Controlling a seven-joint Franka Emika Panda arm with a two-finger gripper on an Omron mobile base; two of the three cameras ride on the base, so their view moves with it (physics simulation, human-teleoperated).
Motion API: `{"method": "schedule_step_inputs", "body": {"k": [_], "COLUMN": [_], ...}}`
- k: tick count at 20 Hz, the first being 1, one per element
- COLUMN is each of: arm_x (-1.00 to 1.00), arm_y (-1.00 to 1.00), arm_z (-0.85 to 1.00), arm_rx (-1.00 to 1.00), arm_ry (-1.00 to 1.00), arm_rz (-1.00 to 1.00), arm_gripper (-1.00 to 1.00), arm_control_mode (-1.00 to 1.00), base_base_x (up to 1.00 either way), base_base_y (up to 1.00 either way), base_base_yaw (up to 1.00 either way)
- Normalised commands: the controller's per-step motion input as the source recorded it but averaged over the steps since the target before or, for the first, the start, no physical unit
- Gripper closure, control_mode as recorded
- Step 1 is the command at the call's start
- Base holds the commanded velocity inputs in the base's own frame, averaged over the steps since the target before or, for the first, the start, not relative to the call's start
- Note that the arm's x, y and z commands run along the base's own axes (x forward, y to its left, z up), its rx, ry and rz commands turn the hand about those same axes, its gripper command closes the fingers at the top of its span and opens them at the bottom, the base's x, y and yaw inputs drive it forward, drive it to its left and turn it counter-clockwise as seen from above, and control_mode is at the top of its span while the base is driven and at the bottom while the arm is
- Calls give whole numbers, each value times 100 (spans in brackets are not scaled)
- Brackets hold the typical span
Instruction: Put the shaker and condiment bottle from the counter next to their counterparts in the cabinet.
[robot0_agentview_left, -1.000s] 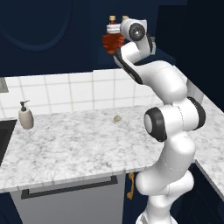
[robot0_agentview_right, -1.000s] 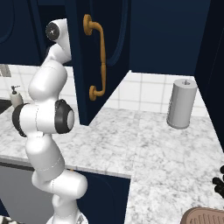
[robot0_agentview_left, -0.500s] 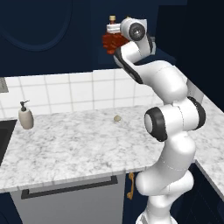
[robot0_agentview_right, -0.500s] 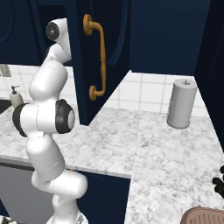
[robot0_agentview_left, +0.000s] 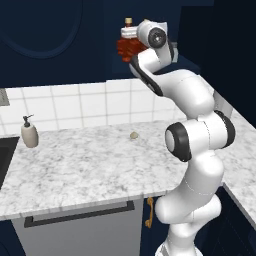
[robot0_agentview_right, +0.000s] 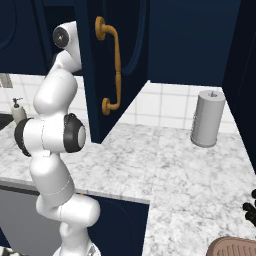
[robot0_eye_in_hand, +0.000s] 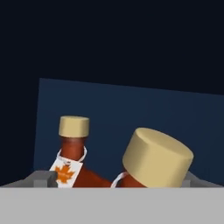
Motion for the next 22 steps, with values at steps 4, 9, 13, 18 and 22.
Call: {"method": "schedule_step_inputs", "body": {"k": [4,9,13,18,22], "arm_x": [0,0,0,0,0], "arm_y": [0,4,9,3,0], "arm_z": [0,-1,-9,-5,0], "arm_rx": [0,0,0,0,-1], "arm_ry": [-8,-8,-1,-1,0], "arm_rz": [5,7,6,6,6], "arm_gripper": [-100,-100,-100,-100,-100], "arm_control_mode": [-100,-100,-100,-100,-100], "base_base_x": [0,0,0,0,0], "base_base_y": [0,0,0,0,0], "base_base_yaw": [0,0,0,0,0]}}
